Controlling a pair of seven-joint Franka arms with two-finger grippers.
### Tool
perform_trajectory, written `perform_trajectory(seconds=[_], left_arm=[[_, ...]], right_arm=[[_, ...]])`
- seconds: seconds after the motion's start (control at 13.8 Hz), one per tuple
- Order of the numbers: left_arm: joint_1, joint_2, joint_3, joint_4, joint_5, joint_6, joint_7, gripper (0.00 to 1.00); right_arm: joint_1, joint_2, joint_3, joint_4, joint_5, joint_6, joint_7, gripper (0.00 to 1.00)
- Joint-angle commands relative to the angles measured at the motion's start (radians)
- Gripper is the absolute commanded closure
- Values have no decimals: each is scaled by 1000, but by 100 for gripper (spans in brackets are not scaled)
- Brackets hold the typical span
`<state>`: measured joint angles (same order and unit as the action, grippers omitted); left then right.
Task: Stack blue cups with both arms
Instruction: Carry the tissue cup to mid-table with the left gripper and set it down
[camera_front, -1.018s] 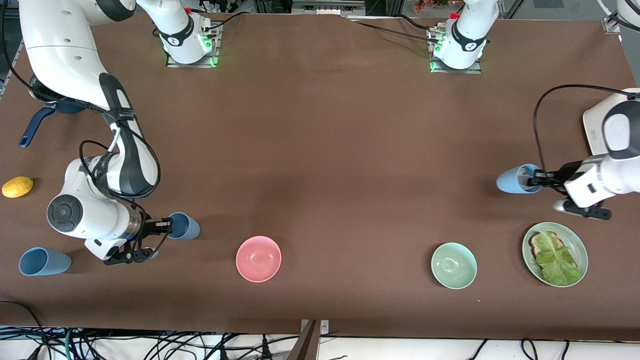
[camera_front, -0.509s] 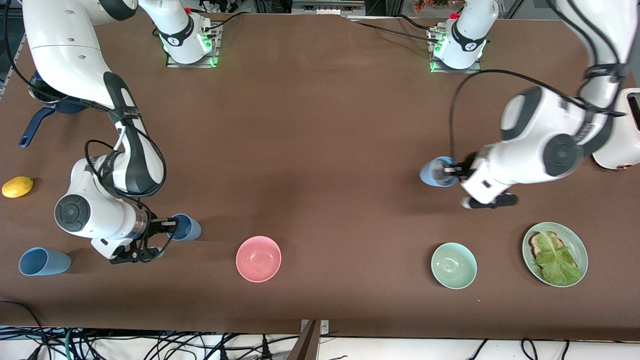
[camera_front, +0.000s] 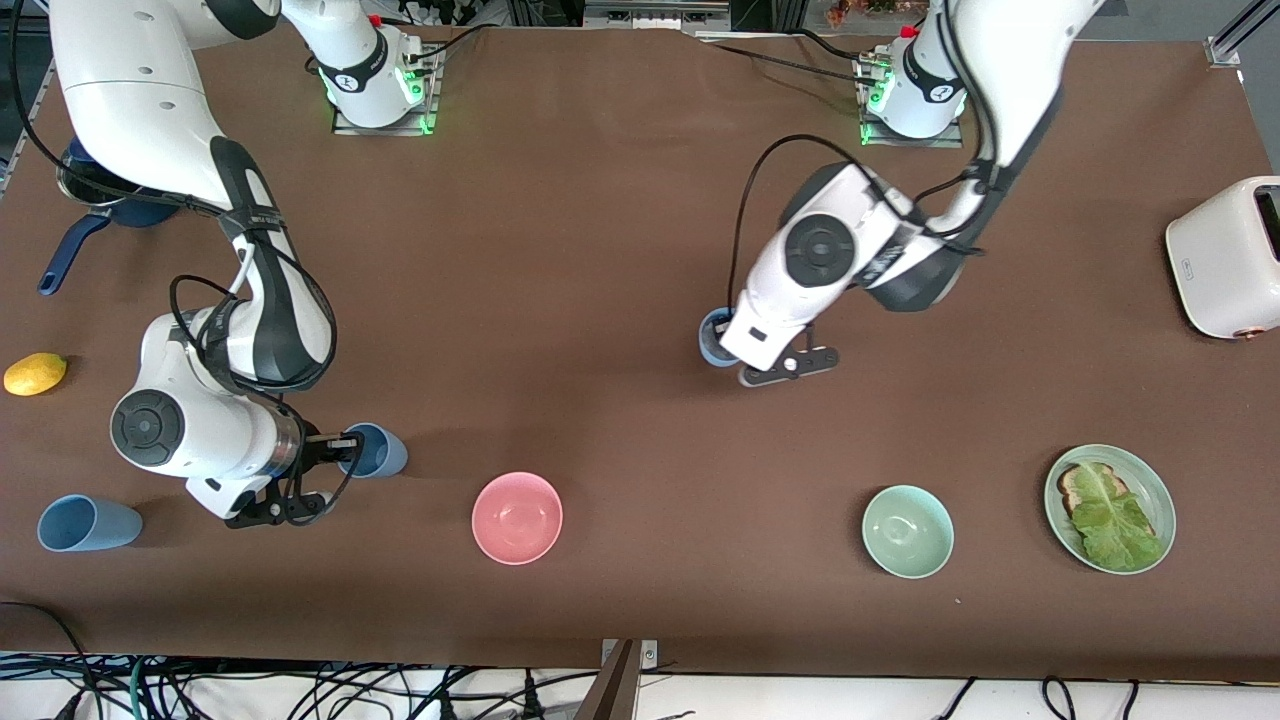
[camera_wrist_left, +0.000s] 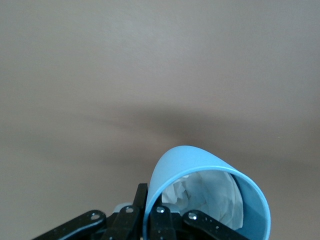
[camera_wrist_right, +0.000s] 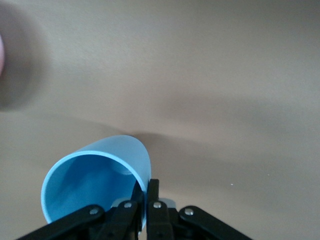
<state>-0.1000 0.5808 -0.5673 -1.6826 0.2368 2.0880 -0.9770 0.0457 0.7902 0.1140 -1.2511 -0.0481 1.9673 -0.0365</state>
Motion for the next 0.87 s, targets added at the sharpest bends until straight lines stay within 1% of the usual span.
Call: perform_trajectory(seconds=[0.0, 0.07, 0.15, 0.36, 0.44, 0.51, 0.58, 0.8], left_arm=[[-55, 80, 10, 20, 97, 64, -93, 100], [-61, 99, 10, 23, 98, 92, -109, 100], [-63, 102, 12, 26, 101, 124, -109, 100], [-63, 120, 12, 24, 153, 147, -109, 100], [-67, 125, 12, 24, 154, 147, -109, 95], [-67, 125, 12, 24, 154, 147, -111, 37], [-67, 122, 12, 24, 154, 147, -108, 1], [-66, 96, 9, 24, 154, 133, -108, 0]], right_arm=[[25, -6, -4, 47, -32, -41, 13, 100], [37, -6, -4, 62, -76, -41, 12, 100], [39, -6, -2, 73, -90, -45, 13, 100], [48, -8, -1, 88, -88, -60, 12, 100], [48, -8, 1, 88, -88, -62, 12, 100], [48, -9, 3, 88, -87, -64, 12, 100], [48, -9, 3, 90, -87, -67, 10, 100], [49, -12, 4, 88, -85, -74, 12, 100]])
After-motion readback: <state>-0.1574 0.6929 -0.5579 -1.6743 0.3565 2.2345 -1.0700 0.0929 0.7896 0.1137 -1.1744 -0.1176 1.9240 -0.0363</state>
